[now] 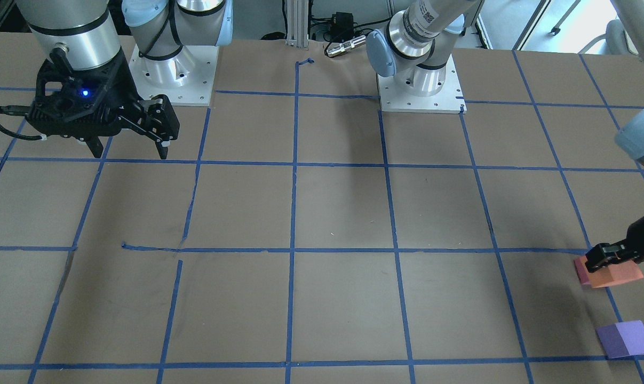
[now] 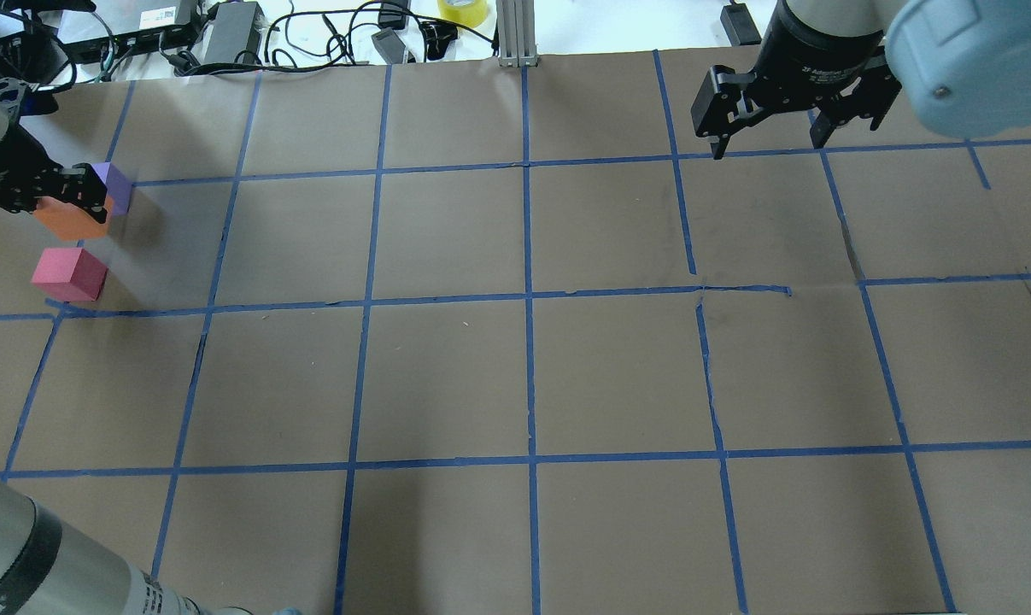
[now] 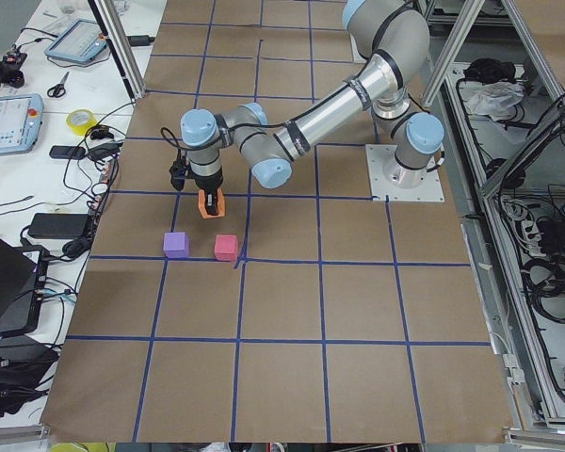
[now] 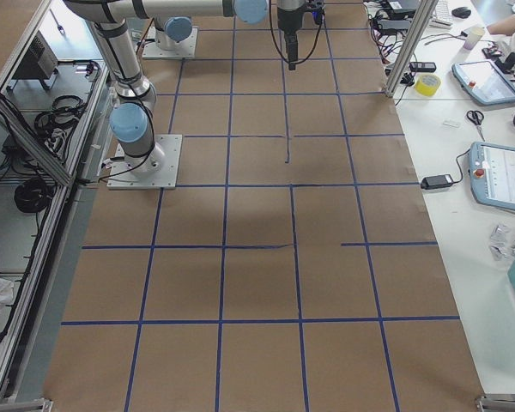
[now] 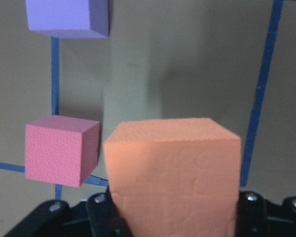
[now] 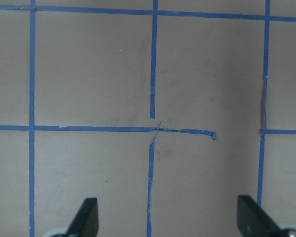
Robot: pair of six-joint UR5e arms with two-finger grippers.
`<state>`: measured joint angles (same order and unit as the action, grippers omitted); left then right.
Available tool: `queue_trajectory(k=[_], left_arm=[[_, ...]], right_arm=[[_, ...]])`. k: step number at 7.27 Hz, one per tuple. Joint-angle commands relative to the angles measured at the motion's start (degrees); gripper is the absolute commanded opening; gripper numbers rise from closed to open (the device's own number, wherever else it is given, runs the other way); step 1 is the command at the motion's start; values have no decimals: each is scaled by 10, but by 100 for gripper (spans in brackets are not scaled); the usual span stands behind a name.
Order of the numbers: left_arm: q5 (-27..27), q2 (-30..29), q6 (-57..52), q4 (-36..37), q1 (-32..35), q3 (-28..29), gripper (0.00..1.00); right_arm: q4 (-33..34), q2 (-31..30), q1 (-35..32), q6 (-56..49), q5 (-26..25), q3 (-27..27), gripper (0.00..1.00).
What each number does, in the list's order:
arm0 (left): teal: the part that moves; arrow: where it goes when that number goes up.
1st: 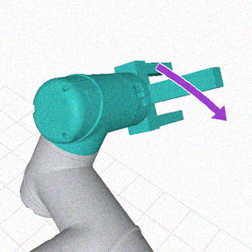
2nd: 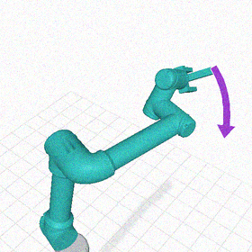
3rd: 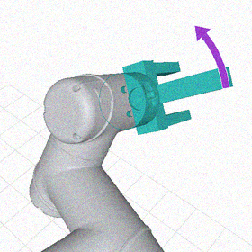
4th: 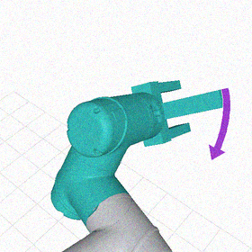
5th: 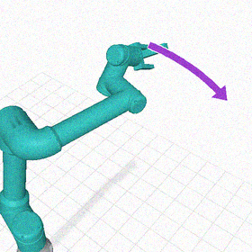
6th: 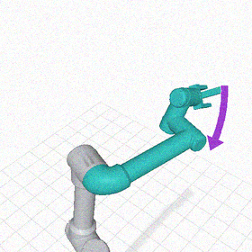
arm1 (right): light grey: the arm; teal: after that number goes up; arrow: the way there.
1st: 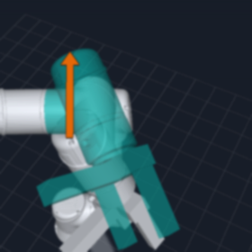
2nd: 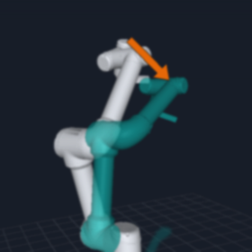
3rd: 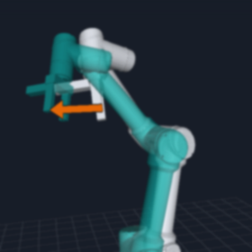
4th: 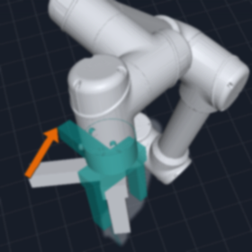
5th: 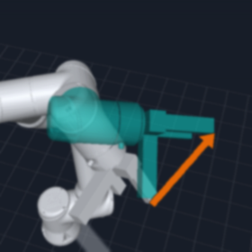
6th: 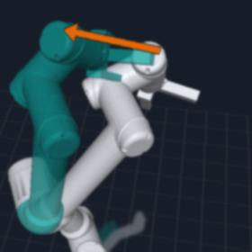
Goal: Arrange blocks in a line
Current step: 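Carry the orange cube with the left gripper toward the purple and pink cubes, then lower the orange cube into the gap between the purple and pink cubes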
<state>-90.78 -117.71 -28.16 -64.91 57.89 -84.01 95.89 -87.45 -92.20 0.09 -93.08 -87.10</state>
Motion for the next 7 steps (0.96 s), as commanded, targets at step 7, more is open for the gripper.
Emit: queue_trajectory(k=[7], left_arm=[[8, -97, -23, -7, -27, 96, 0]], right_arm=[[-1, 0, 0, 0, 0, 0, 100]])
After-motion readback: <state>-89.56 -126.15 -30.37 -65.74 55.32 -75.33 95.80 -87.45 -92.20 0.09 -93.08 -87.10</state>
